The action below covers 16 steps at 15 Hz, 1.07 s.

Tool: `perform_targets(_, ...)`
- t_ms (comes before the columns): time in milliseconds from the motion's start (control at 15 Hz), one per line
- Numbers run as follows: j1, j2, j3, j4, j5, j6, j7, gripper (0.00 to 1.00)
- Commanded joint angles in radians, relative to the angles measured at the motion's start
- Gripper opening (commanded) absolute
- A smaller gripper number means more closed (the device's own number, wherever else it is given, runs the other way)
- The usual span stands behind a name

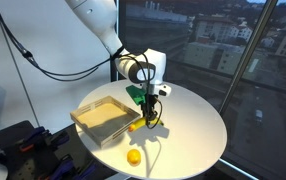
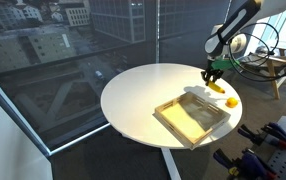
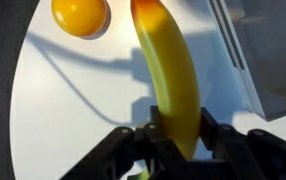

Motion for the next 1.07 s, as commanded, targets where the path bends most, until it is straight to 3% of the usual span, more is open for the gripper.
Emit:
perform_targets(0, -0.019, 0.028, -0.003, 0.053, 0.032, -0.04, -0.018, 0.16)
perform_targets(1000, -0.046, 0.106, -0.001, 0.098, 0.076, -0.02, -0.012, 0.16)
